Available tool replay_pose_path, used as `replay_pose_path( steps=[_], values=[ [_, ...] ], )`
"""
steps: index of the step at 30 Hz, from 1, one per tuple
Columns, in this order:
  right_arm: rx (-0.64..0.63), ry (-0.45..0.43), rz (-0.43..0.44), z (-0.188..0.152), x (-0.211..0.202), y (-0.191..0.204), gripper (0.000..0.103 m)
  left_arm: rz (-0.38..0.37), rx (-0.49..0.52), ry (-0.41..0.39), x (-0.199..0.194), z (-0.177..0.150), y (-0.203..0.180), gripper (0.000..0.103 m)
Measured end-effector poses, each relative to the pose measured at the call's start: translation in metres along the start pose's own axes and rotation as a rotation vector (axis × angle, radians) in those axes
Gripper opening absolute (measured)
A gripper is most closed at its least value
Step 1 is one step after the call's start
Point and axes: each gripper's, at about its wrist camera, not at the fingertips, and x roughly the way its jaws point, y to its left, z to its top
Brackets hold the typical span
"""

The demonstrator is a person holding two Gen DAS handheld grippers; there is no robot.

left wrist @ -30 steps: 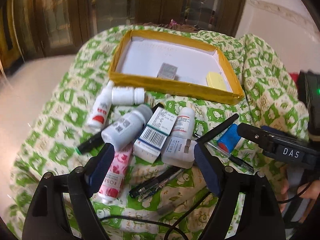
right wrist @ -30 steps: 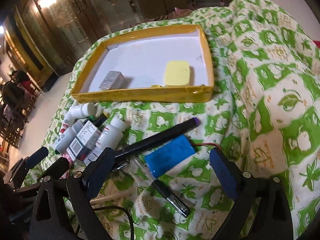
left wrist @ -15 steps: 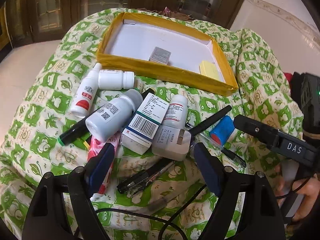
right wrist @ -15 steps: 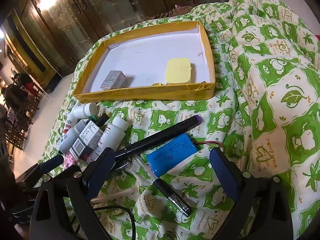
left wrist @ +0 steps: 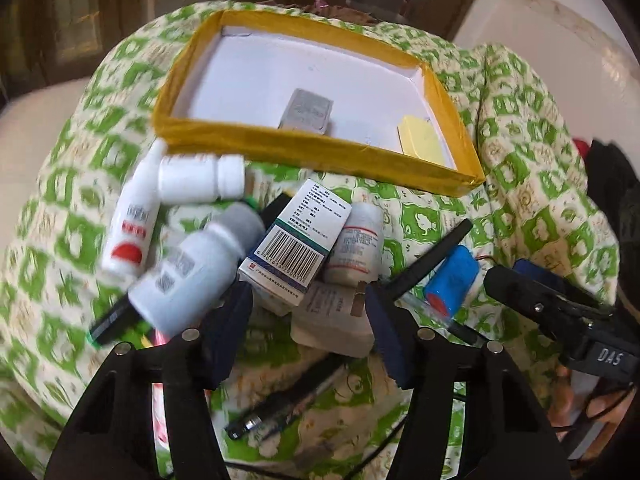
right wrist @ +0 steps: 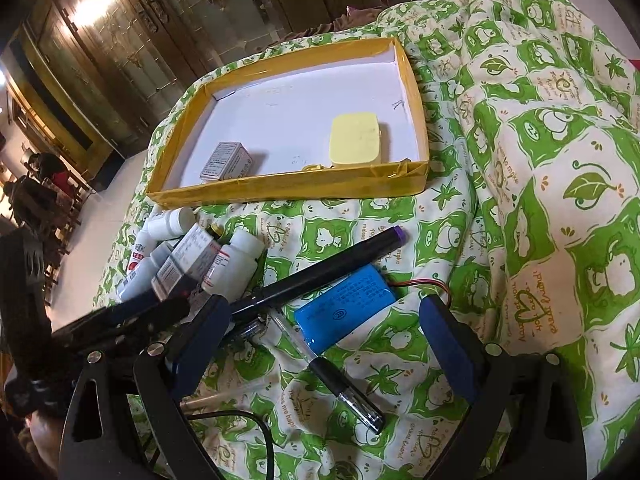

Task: Organize rigid objects
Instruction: 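Grasp the white-and-blue barcode medicine box with left tool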

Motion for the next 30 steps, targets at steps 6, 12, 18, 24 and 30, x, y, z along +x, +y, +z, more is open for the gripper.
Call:
replay_pose_path(
  steps=[6,12,18,24,30],
  values=[
    [0.037,-0.004,0.018,0.002,-0.002,-0.006,0.093,0.062,0.124,-0.032,-0.009,0.016,-0.013,0.058],
    [0.061,-0.011,0.031,0.004,-0.004,-0.008,0.093,0.096,0.180,-0.008,0.004,0.034,-0.014,0.058],
    [0.078,-0.001,0.037,0.006,0.000,-0.012,0.093,0.152,0.295,0.059,0.035,0.041,-0.031,0.038],
    [0.092,0.003,0.033,0.007,0.004,-0.017,0.093,0.167,0.277,0.062,0.039,0.037,-0.032,0.036],
    [0.095,0.002,0.036,0.009,0.004,-0.021,0.083,0.004,0.076,-0.047,-0.024,0.008,-0.008,0.035]
  ],
)
